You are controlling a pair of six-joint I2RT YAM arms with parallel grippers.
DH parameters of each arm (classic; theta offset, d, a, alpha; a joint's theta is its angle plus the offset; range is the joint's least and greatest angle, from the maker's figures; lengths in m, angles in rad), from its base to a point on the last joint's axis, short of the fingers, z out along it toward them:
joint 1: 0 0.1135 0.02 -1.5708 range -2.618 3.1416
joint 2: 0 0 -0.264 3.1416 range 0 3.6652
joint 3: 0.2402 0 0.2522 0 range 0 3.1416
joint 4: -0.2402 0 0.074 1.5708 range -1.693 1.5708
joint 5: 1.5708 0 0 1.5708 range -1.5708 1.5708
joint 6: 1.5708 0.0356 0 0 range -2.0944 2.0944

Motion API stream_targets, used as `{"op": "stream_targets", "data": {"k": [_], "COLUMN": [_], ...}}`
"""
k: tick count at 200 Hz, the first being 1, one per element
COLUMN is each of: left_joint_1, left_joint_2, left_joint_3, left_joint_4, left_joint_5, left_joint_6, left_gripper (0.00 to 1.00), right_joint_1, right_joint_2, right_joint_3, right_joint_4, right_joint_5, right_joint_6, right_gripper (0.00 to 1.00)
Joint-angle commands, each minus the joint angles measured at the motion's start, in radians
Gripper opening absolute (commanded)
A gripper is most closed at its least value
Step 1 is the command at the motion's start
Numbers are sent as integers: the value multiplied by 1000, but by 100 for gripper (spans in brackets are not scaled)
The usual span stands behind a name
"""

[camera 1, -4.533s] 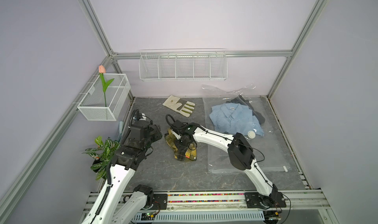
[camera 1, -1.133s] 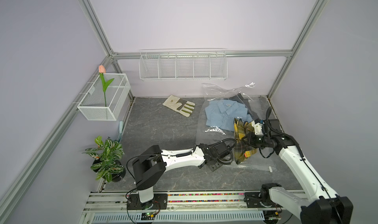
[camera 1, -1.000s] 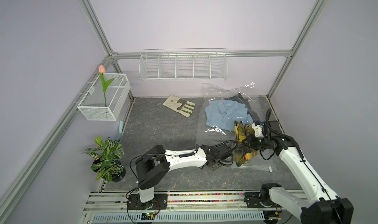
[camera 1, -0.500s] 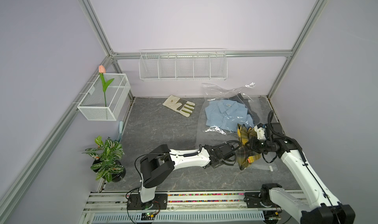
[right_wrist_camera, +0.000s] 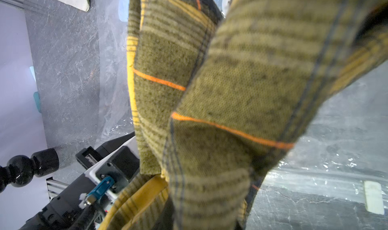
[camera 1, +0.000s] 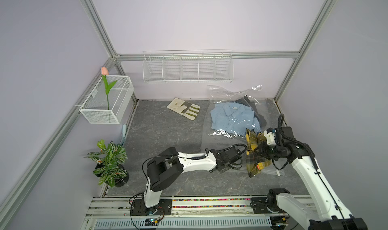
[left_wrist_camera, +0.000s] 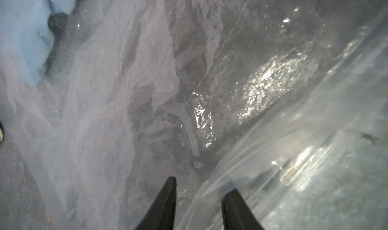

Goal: Place the folded shirt into the vacuum bag
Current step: Open the vacuum bag at the center of the board.

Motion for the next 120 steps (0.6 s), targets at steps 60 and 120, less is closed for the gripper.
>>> {"op": "stream_targets", "data": {"k": [60, 120], "left_joint_1": [70, 255], "left_joint_2": [-65, -110], "left_joint_3": [22, 147], "left_joint_4": [-2, 0], "left_joint_5": [78, 341], "left_joint_6": [-75, -261], "left_gripper": [8, 0], "right_joint_1": [-4, 178], "right_joint_2": [-21, -99], "right_joint_3": [28, 98], "right_joint_4": [2, 0], "right_joint_5": [-78, -364], "right_joint_6": [-15, -27], "right_gripper": [7, 7]}}
